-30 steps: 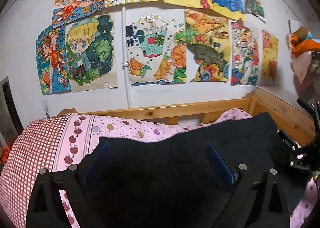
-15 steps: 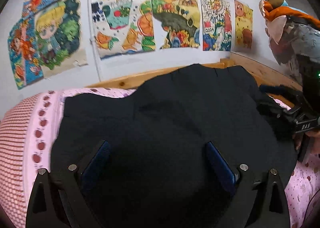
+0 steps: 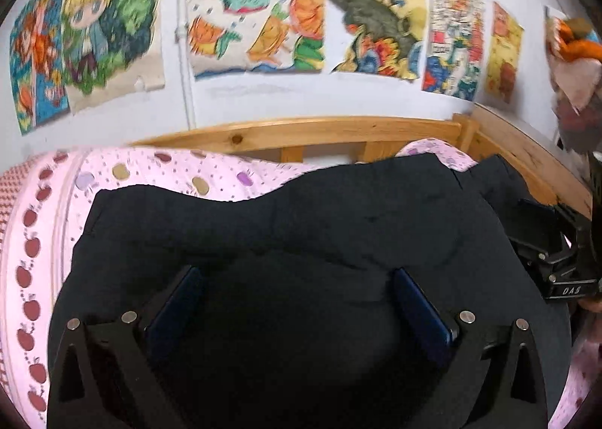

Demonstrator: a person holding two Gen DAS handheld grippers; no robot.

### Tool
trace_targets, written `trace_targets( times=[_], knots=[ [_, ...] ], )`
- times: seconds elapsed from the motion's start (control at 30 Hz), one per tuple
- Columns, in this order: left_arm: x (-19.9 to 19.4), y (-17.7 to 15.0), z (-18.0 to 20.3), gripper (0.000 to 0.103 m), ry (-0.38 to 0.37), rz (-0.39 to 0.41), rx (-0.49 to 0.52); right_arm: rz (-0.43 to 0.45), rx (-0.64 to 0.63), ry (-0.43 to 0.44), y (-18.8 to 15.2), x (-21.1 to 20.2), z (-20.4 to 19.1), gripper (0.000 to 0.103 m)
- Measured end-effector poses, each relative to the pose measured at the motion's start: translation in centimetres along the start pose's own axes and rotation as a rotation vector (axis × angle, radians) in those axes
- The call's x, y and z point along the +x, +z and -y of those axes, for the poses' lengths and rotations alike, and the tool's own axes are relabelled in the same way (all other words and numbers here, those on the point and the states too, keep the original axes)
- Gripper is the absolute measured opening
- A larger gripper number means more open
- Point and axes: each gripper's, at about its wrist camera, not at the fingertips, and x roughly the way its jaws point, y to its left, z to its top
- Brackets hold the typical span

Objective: Fold large clothes

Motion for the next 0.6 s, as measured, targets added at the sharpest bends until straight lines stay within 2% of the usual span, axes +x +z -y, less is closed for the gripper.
trace_targets(
  times=[0.2,0.37,0.6],
  knots=[
    [3.8,0.1,-2.3,0.103,-0.083,-0.09,-0.092,-0.086,0.068,0.015,0.4,2.6,1.4,0.101],
    [4.6,-0.9,-3.4,0.103,-0.144,-0.08,-0.144,-0.125,0.117,0.056,-0.1,4.3,1.7,0.101],
    [4.6,-2.3,-3.5,0.103,-0.167,-0.019,-0.16,-0.097,0.115,0.044,-1.0,4.2,1.3,0.101]
  ],
)
